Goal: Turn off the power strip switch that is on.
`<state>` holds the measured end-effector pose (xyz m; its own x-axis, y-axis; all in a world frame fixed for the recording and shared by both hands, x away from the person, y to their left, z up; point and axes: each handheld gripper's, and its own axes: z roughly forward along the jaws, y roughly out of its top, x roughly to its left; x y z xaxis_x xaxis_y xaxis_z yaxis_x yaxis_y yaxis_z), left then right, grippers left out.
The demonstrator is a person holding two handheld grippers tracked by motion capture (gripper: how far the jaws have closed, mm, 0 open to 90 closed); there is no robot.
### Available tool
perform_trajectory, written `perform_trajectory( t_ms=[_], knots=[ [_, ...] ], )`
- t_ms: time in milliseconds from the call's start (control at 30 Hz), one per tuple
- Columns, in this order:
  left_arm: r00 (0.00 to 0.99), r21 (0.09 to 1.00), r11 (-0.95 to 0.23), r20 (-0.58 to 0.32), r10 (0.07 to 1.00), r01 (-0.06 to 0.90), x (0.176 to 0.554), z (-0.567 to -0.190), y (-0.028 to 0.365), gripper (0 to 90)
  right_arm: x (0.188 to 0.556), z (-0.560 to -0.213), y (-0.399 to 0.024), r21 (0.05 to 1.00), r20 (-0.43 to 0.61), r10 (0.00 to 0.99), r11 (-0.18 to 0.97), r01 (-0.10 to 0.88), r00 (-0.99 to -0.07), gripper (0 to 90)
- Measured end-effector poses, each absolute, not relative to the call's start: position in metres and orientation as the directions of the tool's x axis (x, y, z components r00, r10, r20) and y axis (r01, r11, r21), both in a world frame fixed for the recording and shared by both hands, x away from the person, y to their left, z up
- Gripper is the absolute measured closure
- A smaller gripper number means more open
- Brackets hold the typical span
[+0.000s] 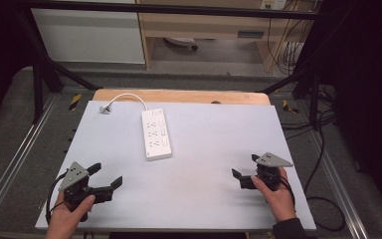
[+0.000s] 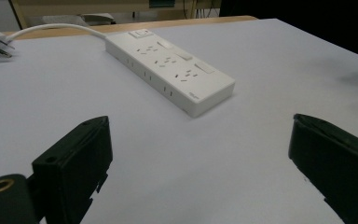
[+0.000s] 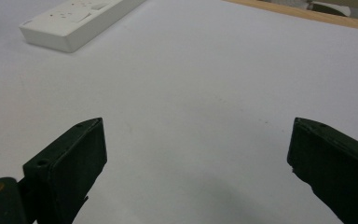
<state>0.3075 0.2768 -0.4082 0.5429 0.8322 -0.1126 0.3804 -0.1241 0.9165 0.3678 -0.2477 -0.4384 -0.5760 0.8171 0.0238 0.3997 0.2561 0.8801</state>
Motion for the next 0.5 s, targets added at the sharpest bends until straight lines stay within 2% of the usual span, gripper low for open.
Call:
perform_trajectory(
  t_ms=[500],
  knots=[
    [0.514, 0.91, -0.092, -0.143, 0.846, 0.404, 0.32, -0.392, 0.276, 6.4, 0.364, -0.438, -0.242, 0.874, 0.013, 0.794, 0.286, 0.392, -0.608, 5.3]
  ],
)
